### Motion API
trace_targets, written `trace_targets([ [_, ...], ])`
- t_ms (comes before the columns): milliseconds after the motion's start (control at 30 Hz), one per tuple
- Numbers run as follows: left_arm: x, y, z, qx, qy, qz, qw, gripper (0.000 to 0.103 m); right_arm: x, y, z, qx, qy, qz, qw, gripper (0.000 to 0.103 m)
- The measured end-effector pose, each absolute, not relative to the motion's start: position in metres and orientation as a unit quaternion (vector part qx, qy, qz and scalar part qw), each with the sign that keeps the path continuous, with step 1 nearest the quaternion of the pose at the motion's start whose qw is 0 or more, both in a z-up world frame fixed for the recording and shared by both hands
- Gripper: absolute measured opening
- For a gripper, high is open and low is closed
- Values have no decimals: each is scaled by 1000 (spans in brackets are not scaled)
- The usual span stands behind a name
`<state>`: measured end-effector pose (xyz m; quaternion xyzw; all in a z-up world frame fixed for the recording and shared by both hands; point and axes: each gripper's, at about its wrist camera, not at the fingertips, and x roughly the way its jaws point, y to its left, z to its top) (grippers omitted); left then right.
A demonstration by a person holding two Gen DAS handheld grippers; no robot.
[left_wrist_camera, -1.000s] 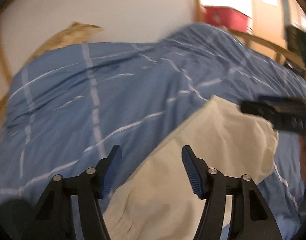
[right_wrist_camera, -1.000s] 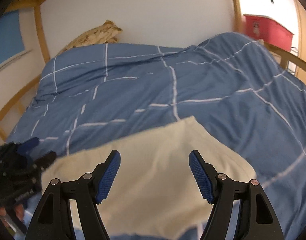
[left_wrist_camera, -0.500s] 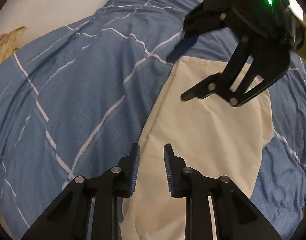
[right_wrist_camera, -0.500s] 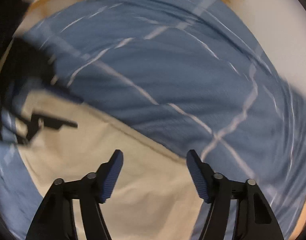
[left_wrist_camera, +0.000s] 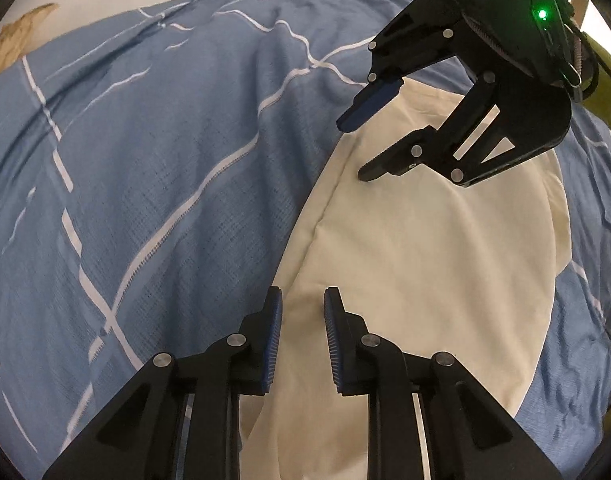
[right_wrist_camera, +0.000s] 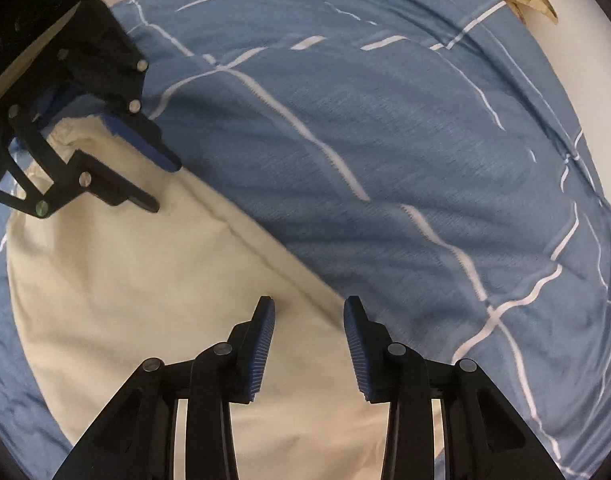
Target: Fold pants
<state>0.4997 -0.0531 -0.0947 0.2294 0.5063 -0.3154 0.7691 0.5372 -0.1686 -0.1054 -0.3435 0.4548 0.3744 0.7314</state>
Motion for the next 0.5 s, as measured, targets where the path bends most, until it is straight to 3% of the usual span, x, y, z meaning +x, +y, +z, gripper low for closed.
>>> trace_targets([
  [33, 498, -53, -94, 231, 506, -316, 769, 11, 537, -164, -107, -349, 457, 376, 727, 37],
  [167, 496, -49, -94, 220, 511, -317, 768, 2, 541, -152, -112, -362, 466, 382, 711, 37],
  [300, 493, -44, -97, 224, 514, -304, 770, 2, 543, -149, -115, -364, 475, 390, 700, 21],
  [500, 482, -41, -104, 231, 516, -302, 767, 15, 537, -145, -124, -381, 478, 386, 691, 17],
])
